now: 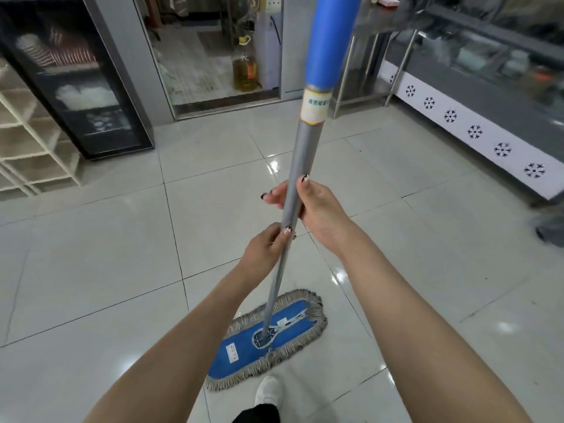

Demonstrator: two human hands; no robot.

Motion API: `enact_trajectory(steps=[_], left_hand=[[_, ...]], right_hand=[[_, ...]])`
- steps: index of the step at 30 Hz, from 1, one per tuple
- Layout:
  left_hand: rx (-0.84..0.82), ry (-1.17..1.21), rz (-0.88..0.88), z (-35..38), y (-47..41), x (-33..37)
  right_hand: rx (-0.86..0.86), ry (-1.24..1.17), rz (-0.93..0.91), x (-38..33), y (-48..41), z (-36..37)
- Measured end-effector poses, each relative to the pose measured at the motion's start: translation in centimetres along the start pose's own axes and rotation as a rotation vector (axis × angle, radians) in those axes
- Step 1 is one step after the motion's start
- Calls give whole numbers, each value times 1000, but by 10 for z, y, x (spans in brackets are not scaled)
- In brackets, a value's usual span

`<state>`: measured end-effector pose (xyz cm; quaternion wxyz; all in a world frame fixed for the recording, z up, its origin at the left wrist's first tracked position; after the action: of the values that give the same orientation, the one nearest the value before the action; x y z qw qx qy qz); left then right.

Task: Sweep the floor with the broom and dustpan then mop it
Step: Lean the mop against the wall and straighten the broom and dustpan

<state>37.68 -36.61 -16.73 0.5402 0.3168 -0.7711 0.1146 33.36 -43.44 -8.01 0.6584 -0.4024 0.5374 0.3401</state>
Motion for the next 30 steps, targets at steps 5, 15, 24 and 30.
enact_trajectory(steps=[5,15,24,30], left_hand=[[-33,175,21,5,-17,0],[-59,220,12,25,-38,0],[-164,213,86,50,-48,34],[-210,276,184,61,-48,72]], right_hand=[[54,-25,5,8,-18,4],[181,157,82,10,-16,-16],[317,206,-19,-22,-9,-49],[416,214,-71,-59,-1,-69]])
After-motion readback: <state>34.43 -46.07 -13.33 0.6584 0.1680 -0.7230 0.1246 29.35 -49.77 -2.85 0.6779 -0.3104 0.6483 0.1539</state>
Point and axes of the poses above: each hand's wrist, its own y-axis away from the middle knuckle, its own z-axis out of the palm, x = y × z, the point moved 9 cm from there along -y, towards the middle knuckle, and after that the axes turned 8 degrees about -z, right-handed, at the moved point
